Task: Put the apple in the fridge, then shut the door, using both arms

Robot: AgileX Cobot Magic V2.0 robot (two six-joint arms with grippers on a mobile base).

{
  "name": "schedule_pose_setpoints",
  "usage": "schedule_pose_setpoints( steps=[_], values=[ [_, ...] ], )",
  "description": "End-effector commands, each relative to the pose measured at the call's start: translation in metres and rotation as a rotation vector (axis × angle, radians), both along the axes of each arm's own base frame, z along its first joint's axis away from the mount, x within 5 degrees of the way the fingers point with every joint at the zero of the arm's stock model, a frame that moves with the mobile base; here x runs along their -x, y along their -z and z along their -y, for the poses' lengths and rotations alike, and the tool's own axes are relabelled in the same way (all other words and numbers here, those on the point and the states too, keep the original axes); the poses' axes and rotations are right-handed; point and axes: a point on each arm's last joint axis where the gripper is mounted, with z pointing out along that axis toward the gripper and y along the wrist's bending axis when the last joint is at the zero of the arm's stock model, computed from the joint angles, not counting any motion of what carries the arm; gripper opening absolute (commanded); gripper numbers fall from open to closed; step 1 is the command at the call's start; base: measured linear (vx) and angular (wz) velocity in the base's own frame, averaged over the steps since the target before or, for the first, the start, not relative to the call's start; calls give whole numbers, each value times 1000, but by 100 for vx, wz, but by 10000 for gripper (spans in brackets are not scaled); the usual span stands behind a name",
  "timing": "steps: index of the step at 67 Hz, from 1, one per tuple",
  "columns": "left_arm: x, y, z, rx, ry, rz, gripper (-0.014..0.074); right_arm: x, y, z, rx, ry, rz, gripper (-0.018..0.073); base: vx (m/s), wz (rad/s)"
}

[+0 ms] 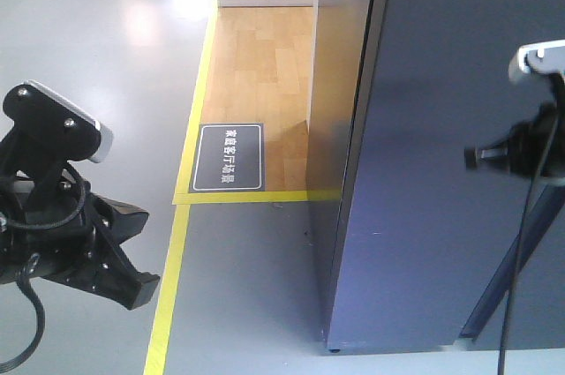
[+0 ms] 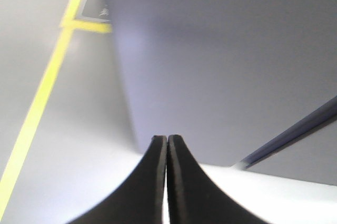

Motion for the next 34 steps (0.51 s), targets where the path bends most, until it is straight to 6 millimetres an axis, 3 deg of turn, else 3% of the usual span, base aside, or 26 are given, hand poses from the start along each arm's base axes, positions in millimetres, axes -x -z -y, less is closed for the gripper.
schedule_pose_setpoints(
  steps=[1,16,34],
  values=[
    [0,-14,1,57,8,70,-6,25,-18,-7,-11,-15,90,-3,0,0],
    [0,-14,1,57,8,70,-6,88,-18,2,39,36,-16,-3,0,0],
    [0,-14,1,57,8,70,-6,158,-12,9,15,50,27,-3,0,0]
  ],
)
